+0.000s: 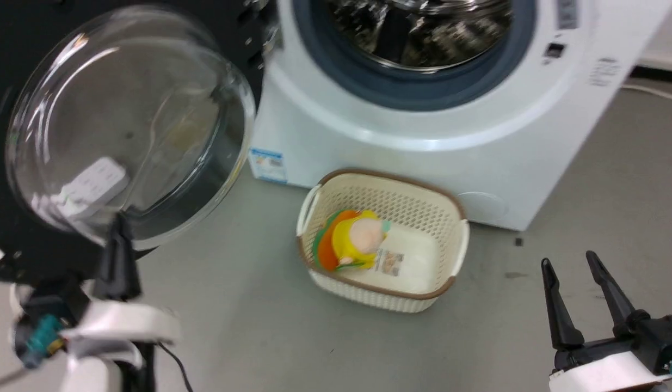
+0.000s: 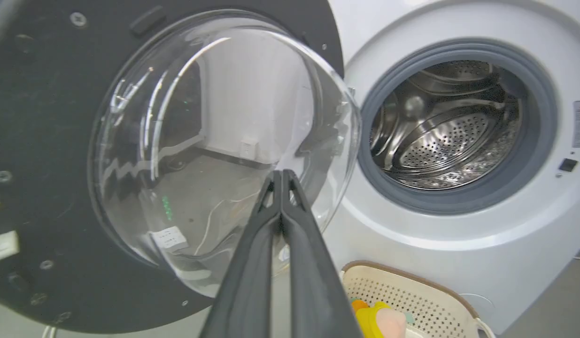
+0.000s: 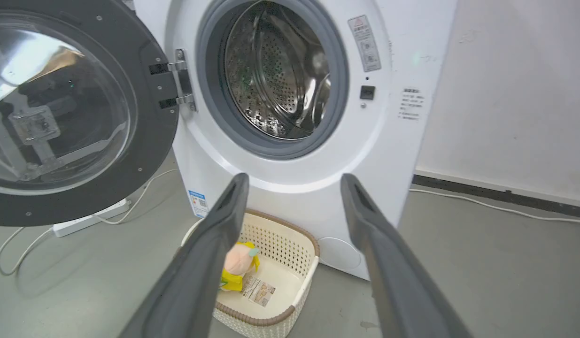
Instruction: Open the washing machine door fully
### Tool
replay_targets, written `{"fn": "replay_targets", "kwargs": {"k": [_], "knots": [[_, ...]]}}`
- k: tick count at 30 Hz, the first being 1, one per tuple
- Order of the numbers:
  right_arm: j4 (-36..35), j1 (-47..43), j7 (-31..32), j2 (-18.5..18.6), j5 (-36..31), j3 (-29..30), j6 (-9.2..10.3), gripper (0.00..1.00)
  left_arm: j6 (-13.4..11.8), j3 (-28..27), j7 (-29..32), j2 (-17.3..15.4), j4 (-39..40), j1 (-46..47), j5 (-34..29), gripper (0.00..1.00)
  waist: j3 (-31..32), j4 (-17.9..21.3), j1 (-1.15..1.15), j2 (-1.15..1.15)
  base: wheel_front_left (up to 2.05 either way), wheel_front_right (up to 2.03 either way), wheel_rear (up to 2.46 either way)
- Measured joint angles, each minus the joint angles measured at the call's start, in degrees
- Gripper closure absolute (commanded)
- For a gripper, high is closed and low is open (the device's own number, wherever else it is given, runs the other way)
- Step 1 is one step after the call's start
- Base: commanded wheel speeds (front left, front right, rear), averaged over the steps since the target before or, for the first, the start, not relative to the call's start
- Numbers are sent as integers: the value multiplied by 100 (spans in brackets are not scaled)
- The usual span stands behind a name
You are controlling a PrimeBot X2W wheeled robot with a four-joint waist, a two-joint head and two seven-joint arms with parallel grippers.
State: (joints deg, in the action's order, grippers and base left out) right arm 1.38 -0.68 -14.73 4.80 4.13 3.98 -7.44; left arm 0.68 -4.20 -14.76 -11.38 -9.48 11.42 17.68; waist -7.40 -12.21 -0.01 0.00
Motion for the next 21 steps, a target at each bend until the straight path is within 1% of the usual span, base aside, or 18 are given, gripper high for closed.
{"fn": "replay_targets", "kwargs": {"k": [5, 8, 12, 13, 14, 15, 21], "knots": [[-97, -30, -1, -111, -62, 45, 0, 0, 11, 285, 1, 405, 454, -588, -205, 100, 333, 416, 0, 0, 0, 0, 0], [-121, -99, -2, -130, -66, 52, 0, 0, 49, 467, 1, 513, 520, -793, -359, 100, 504, 648, 1, 0, 0, 0, 0], [-110, -242, -1, -135, -66, -9, 0, 0, 48, 672, 1, 559, 522, -1015, -584, 100, 692, 900, 0, 0, 0, 0, 0], [-97, -254, -1, -137, -66, -42, 0, 0, 45, 717, 1, 567, 516, -1062, -653, 65, 725, 956, 1, 0, 0, 0, 0], [-87, -262, -1, -141, -66, -69, 0, 0, 43, 743, 1, 587, 516, -1098, -710, 15, 756, 1005, 1, 0, 0, 0, 0], [-81, -275, -1, -144, -66, -91, 0, 0, 30, 769, 1, 610, 517, -1134, -775, 0, 786, 1047, 0, 0, 0, 0, 0], [32, -397, -1, -154, -52, -175, 0, 0, -52, 950, 1, 706, 341, -1359, -948, 0, 903, 1169, 1, 0, 0, 0, 0]]}}
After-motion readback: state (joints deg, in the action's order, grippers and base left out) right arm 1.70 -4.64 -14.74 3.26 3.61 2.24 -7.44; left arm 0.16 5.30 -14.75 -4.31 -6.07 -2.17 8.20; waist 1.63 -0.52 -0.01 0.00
